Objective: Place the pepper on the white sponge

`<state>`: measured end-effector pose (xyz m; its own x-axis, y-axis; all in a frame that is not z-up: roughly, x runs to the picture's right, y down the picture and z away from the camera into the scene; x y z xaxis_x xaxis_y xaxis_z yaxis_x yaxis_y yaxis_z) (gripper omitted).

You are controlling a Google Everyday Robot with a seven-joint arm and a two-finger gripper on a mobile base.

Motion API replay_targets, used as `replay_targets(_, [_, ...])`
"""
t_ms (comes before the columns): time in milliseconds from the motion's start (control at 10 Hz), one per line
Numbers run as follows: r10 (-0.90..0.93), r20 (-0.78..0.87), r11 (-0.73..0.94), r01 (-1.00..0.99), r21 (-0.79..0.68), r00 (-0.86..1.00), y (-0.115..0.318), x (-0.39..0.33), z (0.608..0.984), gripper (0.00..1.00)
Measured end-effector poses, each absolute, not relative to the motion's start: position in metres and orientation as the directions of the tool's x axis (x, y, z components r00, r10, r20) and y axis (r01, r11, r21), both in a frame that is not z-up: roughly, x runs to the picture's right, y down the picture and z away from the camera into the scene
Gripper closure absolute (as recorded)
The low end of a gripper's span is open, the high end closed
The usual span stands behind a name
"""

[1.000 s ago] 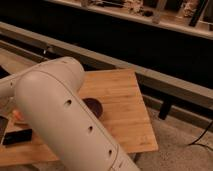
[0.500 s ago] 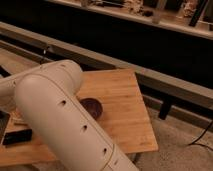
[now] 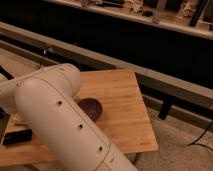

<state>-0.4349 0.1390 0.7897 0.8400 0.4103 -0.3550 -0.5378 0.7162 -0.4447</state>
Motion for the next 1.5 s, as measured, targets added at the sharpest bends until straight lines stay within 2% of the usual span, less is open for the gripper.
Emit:
replay_targets(200, [0.409,-0.356,0.716,-0.538,-0.445,0.840,0.139,-0.435,0.790,0.82])
replay_targets(600, [0.409,-0.357,0.716,-0.537,-0.446,0.840,0.140,-0.435,0.790,0.39])
replay_targets(800, [0.408,-0.357,0.715,-0.538,-0.447,0.840,0.140,-0.435,0.789,0.22])
replay_targets(1300, [0.408,-0.360,0.725,-0.538,-0.430,0.839,0.134,-0.430,0.790,0.20])
replay_targets(1500, [0.399,-0.346,0.745,-0.521,-0.417,0.849,0.127,-0.440,0.770,0.20])
